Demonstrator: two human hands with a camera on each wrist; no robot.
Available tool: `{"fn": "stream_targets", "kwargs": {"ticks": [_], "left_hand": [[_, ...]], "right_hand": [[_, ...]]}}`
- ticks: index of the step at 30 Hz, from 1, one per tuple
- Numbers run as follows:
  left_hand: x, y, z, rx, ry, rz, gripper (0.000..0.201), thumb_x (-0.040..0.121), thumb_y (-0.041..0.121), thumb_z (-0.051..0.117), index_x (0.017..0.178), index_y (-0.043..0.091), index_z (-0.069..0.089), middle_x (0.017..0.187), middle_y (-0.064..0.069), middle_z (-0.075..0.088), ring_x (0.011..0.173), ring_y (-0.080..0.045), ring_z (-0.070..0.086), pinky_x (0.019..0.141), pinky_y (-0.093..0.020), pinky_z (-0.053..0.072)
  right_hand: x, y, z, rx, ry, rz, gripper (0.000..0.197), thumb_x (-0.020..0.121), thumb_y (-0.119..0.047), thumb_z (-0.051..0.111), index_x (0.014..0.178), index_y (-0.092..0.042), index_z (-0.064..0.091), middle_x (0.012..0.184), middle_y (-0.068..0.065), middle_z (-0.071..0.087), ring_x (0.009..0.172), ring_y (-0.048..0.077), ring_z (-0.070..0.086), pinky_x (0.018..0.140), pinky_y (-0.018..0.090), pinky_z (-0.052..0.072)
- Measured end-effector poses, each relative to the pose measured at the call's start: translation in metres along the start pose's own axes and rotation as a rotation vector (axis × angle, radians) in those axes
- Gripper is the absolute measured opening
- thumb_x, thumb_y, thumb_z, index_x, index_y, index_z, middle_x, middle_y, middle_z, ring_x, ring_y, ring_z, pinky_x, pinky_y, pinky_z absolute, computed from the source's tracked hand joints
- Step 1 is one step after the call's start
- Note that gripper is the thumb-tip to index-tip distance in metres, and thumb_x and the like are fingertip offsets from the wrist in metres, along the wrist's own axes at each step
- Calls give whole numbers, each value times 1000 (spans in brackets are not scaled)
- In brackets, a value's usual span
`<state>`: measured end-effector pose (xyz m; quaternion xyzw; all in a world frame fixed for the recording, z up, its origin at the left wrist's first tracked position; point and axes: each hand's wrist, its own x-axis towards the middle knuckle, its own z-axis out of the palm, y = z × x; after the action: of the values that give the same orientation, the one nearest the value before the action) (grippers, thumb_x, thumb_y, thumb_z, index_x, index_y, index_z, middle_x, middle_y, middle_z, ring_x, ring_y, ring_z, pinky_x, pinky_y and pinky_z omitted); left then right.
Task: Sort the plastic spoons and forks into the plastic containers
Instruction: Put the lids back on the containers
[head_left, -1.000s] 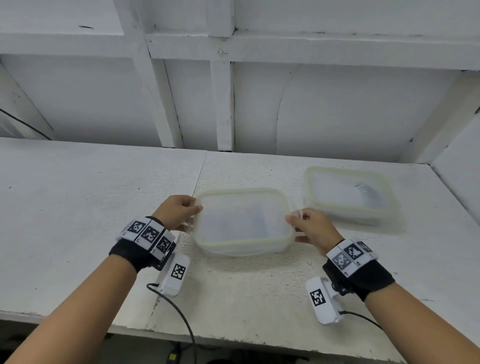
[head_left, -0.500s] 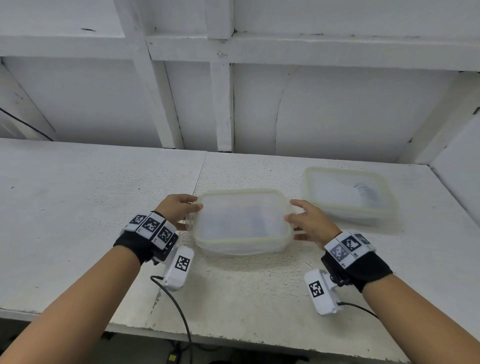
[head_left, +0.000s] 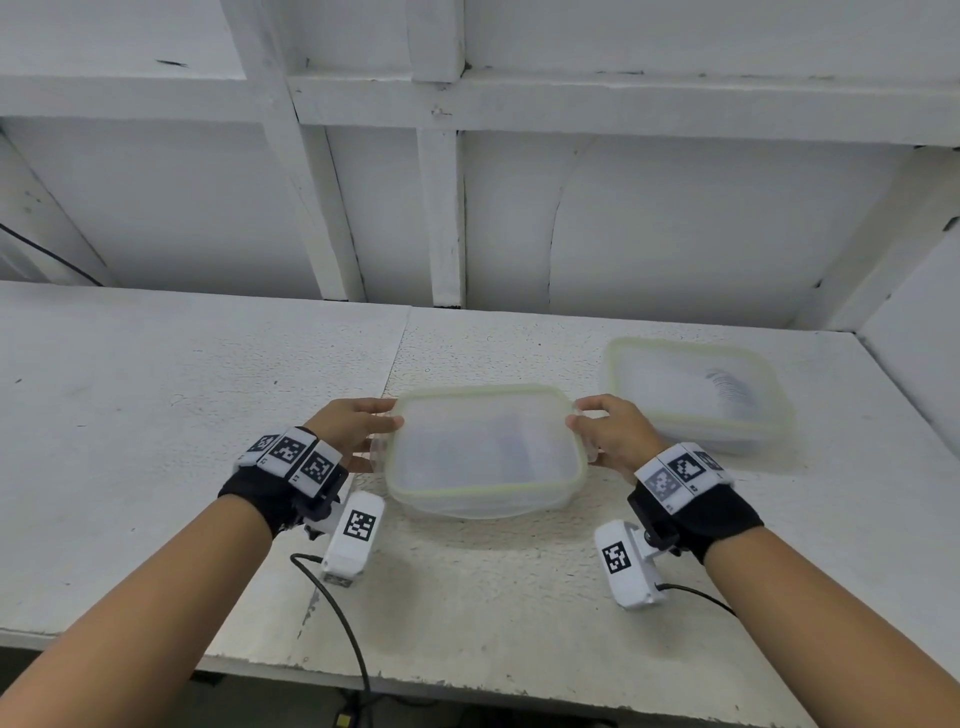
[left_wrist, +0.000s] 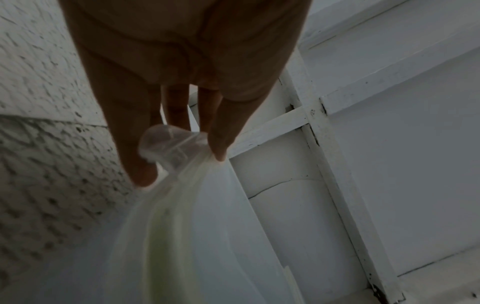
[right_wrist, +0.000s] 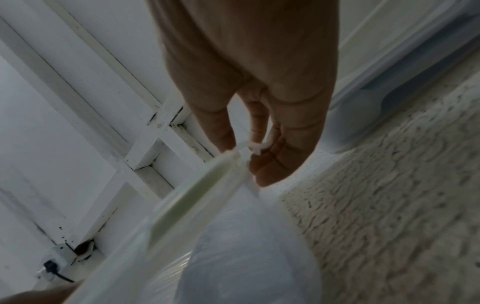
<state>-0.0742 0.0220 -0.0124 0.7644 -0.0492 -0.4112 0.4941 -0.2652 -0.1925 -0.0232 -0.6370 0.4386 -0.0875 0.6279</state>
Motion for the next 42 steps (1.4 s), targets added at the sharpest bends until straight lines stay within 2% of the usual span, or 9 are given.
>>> {"fn": "stream_targets", "kwargs": {"ticks": [6, 11, 17, 20, 25, 31, 34, 38, 42], "left_hand": [[-2, -1, 3, -10, 18, 21, 37, 87, 9, 63, 123, 13, 56, 96, -5, 65, 79, -21, 62, 53, -29, 55], [-2, -5, 8, 158, 202, 111, 18, 84, 18, 68, 89, 6, 57, 107, -15, 59, 98, -28, 59, 61, -35, 53], [-5, -10, 14, 184, 264, 183, 22, 85, 17, 68, 94, -3, 68, 92, -16, 67, 80, -23, 64, 65, -31, 55], [-6, -11, 15, 140, 257, 176, 23, 86, 14, 66, 99, -5, 67, 91, -16, 67, 81, -26, 66, 71, -34, 55], [-5, -11, 18, 119, 274, 177, 23, 87, 13, 65, 102, -5, 66, 92, -18, 67, 82, -29, 65, 77, -39, 56], [-8, -13, 17, 141, 228, 219, 30, 89, 13, 63, 110, -8, 63, 94, -17, 66, 85, -28, 65, 77, -36, 54], [-12, -12, 10, 404, 90, 253, 46, 84, 34, 67, 118, 3, 62, 111, -11, 66, 96, -24, 63, 87, -35, 52], [-14, -26, 3, 687, -207, 253, 131, 42, 76, 72, 147, 22, 17, 135, 5, 50, 122, -15, 50, 106, -39, 40], [-10, -25, 4, 816, -194, 243, 145, 37, 82, 68, 149, 27, -5, 142, 3, 42, 125, -18, 45, 106, -35, 38]], "right_hand": [[-2, 1, -1, -23, -12, 13, 32, 91, -12, 57, 123, -8, 51, 94, 9, 58, 77, 20, 58, 60, 31, 52], [-2, 6, -2, -488, 119, -209, 41, 90, -28, 59, 125, -7, 56, 119, 12, 61, 107, 25, 58, 92, 35, 47], [1, 10, -1, -545, 136, -273, 38, 90, -25, 58, 100, 11, 63, 99, 28, 65, 80, 39, 62, 80, 40, 54], [1, 10, -1, -548, 142, -269, 37, 90, -24, 58, 100, 11, 63, 97, 27, 66, 67, 27, 56, 78, 39, 51], [2, 15, 2, -443, 131, -265, 36, 90, -21, 58, 102, 14, 60, 101, 30, 64, 92, 41, 62, 87, 49, 51], [6, 10, -6, -287, 17, -178, 24, 88, -15, 62, 109, -2, 64, 104, 15, 67, 94, 28, 65, 86, 40, 55], [11, -6, -6, -597, -7, -257, 44, 90, -20, 59, 131, -6, 50, 121, 11, 57, 111, 25, 57, 97, 36, 46], [17, -31, 4, -823, -161, -443, 52, 95, -27, 52, 142, -13, 37, 148, 3, 35, 135, 18, 35, 111, 29, 26], [27, -40, 10, -967, -257, -393, 48, 94, -32, 51, 138, -15, 43, 145, 2, 43, 134, 18, 38, 109, 28, 26]]}}
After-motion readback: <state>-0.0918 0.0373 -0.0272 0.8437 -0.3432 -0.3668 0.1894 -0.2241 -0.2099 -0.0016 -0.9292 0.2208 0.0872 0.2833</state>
